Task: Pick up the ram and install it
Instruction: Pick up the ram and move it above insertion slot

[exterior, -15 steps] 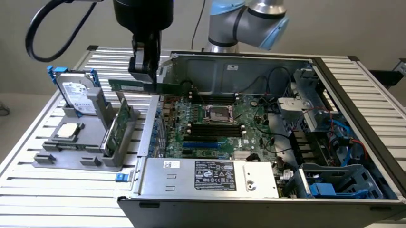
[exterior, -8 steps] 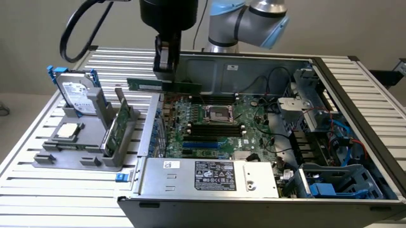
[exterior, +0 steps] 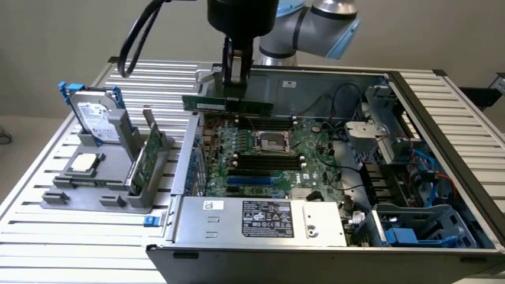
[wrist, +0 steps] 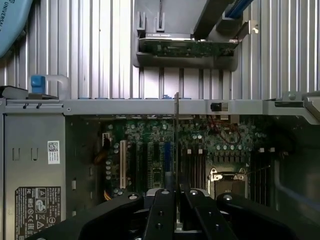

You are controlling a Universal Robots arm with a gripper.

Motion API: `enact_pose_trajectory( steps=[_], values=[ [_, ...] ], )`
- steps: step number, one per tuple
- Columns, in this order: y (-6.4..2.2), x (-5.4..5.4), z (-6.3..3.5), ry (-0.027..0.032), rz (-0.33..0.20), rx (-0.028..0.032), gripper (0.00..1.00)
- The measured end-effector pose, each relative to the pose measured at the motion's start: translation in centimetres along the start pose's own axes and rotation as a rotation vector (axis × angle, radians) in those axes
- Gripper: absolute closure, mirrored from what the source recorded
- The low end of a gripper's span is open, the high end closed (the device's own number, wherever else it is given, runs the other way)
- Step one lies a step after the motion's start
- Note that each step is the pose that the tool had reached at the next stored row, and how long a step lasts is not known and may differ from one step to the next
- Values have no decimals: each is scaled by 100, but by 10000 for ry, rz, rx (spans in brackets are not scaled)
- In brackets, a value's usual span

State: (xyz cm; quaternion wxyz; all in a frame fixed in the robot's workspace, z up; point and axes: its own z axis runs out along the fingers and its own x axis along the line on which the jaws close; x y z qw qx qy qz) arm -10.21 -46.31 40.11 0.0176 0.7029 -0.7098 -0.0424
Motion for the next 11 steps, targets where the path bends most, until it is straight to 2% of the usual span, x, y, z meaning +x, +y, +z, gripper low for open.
enact_pose_trajectory(
  steps=[11],
  values=[
    [-334,-137,-23,-1,-1,17,86]
  ],
)
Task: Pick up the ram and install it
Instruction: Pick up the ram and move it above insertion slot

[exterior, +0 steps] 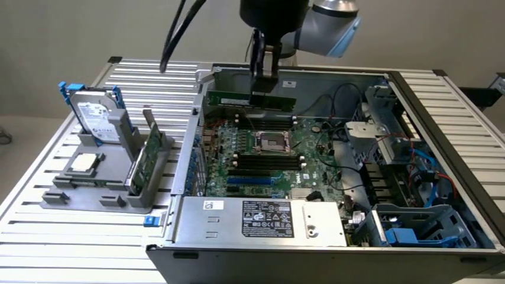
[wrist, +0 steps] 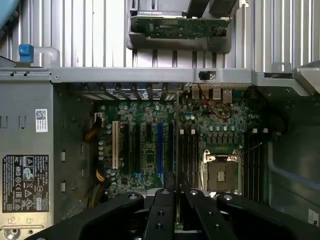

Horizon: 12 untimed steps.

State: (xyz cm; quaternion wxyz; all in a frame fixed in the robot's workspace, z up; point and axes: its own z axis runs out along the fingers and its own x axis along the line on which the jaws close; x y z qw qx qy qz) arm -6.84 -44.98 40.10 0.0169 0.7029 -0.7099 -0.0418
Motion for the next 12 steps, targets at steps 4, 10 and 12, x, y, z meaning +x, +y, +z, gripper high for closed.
enact_pose_trajectory(
  steps=[4,10,12],
  values=[
    [-86,-56,-2,-1,-2,65,86],
    [-177,-163,16,-3,-11,314,86],
    [-203,-201,25,1,-19,399,86]
  ],
)
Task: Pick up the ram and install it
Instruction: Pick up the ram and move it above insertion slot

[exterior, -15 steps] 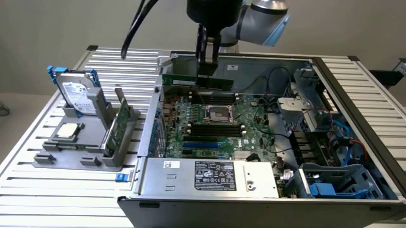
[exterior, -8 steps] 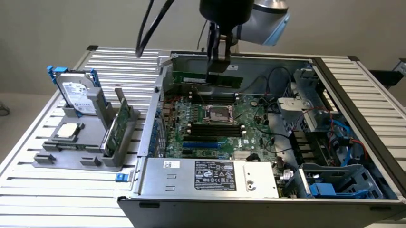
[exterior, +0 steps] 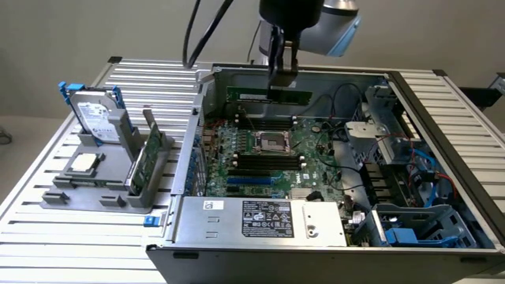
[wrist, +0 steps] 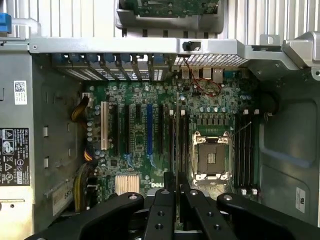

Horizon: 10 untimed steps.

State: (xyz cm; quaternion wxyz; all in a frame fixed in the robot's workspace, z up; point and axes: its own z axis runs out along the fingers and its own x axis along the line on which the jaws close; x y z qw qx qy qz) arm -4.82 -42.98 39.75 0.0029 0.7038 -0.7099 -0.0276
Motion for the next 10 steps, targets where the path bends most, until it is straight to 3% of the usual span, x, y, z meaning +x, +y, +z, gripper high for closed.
enact_pose_trajectory(
  steps=[6,8,10],
  values=[
    [-60,-114,41,46,-31,225,86],
    [-71,-150,58,102,-36,282,86],
    [-74,-181,81,206,-34,298,86]
  ],
)
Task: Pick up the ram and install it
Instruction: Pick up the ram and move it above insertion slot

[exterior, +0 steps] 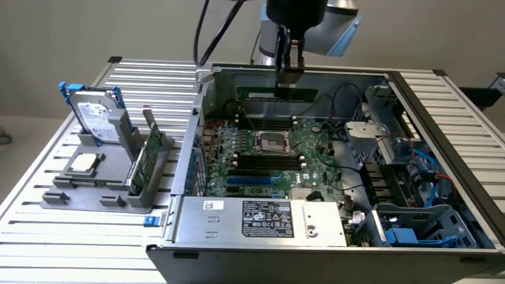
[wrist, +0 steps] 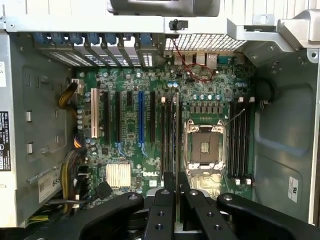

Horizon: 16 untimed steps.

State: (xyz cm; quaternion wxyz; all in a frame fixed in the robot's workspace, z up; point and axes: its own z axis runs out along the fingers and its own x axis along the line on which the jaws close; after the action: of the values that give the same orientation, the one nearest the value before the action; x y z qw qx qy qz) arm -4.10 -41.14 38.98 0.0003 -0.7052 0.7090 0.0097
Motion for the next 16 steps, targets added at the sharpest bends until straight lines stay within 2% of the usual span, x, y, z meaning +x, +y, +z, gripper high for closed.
enact_pose_trajectory(
  steps=[3,5,16],
  values=[
    [-3,-44,39,130,2,7,86],
    [-8,-68,72,183,2,7,86],
    [-76,-91,272,198,2,8,86]
  ],
)
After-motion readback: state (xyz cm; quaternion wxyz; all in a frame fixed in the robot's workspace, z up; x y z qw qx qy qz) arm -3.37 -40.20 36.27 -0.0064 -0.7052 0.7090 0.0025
